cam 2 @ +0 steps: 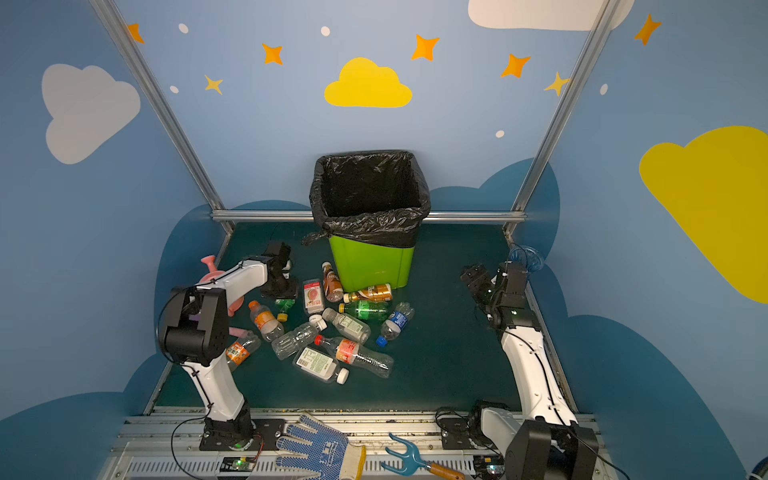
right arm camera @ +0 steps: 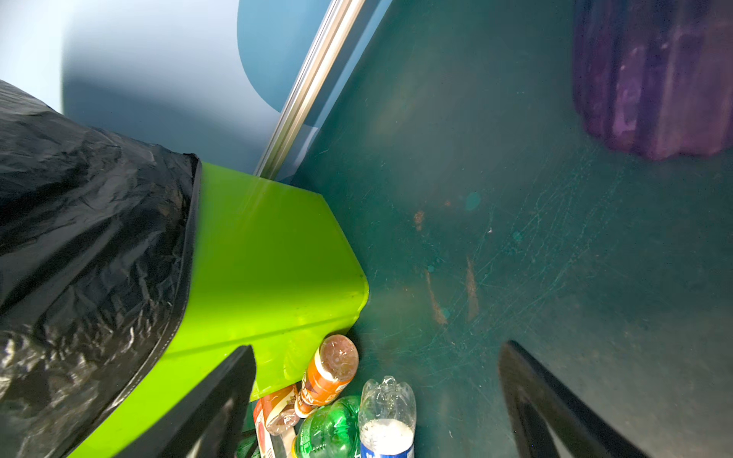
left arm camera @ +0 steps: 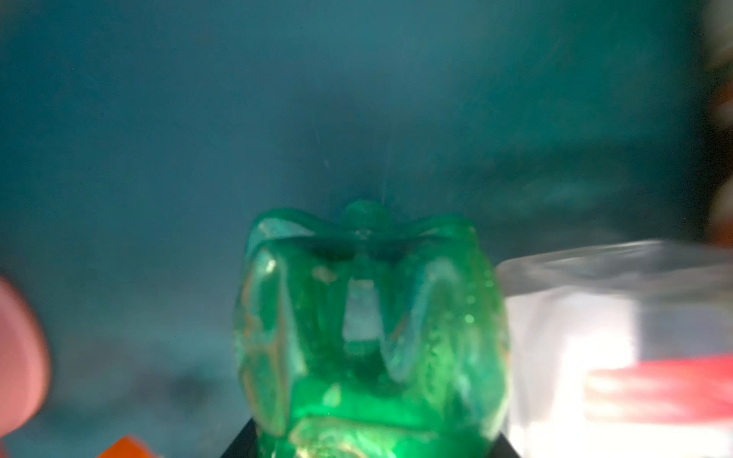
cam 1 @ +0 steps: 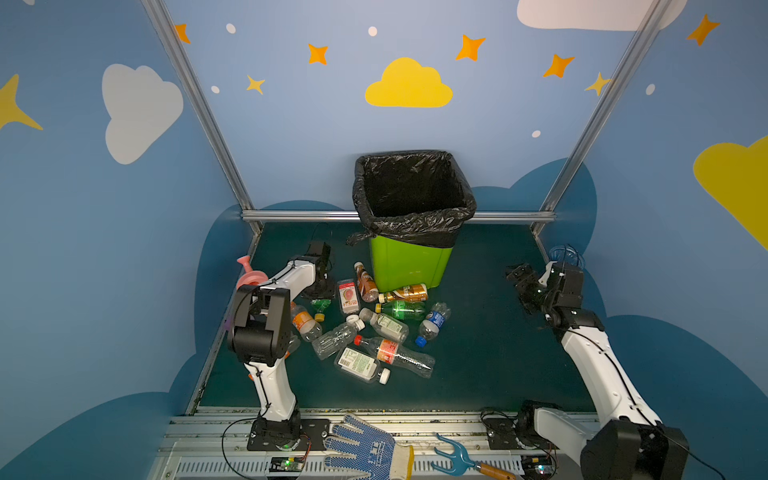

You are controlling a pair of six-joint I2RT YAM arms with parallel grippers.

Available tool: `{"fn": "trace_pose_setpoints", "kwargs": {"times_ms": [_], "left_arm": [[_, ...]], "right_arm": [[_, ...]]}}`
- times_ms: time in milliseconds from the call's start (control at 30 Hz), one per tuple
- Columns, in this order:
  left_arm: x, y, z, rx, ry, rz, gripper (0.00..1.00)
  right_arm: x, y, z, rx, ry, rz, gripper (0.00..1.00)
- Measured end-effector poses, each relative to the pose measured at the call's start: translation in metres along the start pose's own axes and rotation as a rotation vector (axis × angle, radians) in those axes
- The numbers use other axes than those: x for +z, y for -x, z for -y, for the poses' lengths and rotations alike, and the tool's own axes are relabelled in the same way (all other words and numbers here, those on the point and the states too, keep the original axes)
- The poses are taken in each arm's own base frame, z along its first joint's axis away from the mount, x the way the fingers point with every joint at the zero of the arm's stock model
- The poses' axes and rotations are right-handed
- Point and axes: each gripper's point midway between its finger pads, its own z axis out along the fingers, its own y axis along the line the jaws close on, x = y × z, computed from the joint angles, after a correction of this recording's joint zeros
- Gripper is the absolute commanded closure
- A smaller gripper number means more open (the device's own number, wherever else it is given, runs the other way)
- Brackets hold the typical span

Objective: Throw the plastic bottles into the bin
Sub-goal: 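Grasp the crushed green bottle with the left gripper, then lift the green bottle over the bin with the left gripper and release it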

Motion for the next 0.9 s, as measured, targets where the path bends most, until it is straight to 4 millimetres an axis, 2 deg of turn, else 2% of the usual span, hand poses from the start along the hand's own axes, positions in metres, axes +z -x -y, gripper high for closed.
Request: {"fn": "trace_pose_setpoints", "kwargs": {"times_ms": [167,233,333,433,500,533,567,667,733,767,833,867,900], "left_arm": [[-0.057,0.028,-0.003,-0.049,-0.026,0.165,0.46],[-0.089,0.042,-0.006,-0.075,-0.04,0.252,0.46],[-0.155,0.066,-0.016,-0.137,-0.068,0.439,0.46],[-0.247,0.087,-0.029,-0.21,-0.119,0.713,0.46],[-0.333,0.096,-0.039,-0.267,-0.182,0.97,0.46],[-0.363,0.097,-0.042,-0.287,-0.208,1.056,0.45],[-0.407,0.098,-0.047,-0.311,-0.249,1.18,0.46],[-0.498,0.1,-0.048,-0.338,-0.385,1.428,0.46],[-0.541,0.109,-0.036,-0.328,-0.511,1.529,0.43],[-0.555,0.12,-0.023,-0.312,-0.58,1.545,0.41],[-0.564,0.148,0.014,-0.261,-0.679,1.519,0.32],[-0.564,0.164,0.045,-0.219,-0.729,1.48,0.29],[-0.554,0.181,0.074,-0.184,-0.743,1.421,0.27]], "right_arm": [[0.0,0.001,0.0,0.005,0.002,-0.001,0.06],[-0.001,0.003,0.002,0.008,0.0,0.003,0.06],[-0.001,0.006,0.004,0.014,-0.004,0.011,0.06],[-0.004,0.012,0.007,0.021,-0.007,0.028,0.06],[-0.008,0.017,0.009,0.028,-0.007,0.044,0.06],[-0.01,0.019,0.009,0.031,-0.006,0.052,0.06],[-0.013,0.022,0.009,0.034,-0.003,0.064,0.06],[-0.02,0.026,0.011,0.042,0.007,0.086,0.06],[-0.023,0.024,0.013,0.049,0.012,0.088,0.06],[-0.023,0.023,0.014,0.051,0.013,0.086,0.06],[-0.023,0.021,0.014,0.051,0.021,0.074,0.06],[-0.023,0.019,0.012,0.048,0.029,0.066,0.06],[-0.023,0.017,0.011,0.042,0.035,0.056,0.06]]}}
